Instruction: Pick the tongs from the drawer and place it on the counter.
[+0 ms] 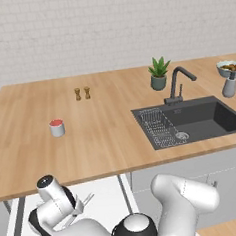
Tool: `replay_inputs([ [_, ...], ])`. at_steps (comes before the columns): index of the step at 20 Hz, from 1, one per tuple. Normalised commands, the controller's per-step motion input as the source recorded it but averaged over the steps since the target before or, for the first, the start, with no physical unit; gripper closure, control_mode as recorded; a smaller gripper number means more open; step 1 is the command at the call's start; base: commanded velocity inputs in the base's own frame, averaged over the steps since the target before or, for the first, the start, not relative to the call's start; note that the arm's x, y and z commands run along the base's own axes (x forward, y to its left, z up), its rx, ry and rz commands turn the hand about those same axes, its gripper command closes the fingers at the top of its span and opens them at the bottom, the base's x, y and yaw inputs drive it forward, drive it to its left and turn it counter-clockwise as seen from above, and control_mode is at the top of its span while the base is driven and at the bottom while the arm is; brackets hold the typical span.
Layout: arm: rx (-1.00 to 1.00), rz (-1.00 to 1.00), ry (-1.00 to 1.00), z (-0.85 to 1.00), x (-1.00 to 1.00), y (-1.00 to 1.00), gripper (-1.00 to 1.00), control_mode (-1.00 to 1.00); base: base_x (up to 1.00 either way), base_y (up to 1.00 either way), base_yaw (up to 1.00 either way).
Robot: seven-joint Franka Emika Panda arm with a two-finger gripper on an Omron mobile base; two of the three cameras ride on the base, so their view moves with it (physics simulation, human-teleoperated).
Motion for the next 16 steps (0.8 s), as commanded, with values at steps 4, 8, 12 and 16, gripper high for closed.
replay_inputs([
  [4,0.0,0.0,0.03,-0.25,0.09,0.21,-1.0,-1.0,0.0,0.0,0.0],
  [8,0.0,0.0,0.07,-0.29,0.0,0.05,-1.0,-1.0,0.0,0.0,0.0],
  [12,0.0,0.0,0.03,-0.19,-0.02,0.0,-1.0,-1.0,0.0,0.0,0.0],
  [16,0.0,-0.02,0.0,-0.2,-0.12,0.0,-1.0,-1.0,0.0,0.0,0.0],
])
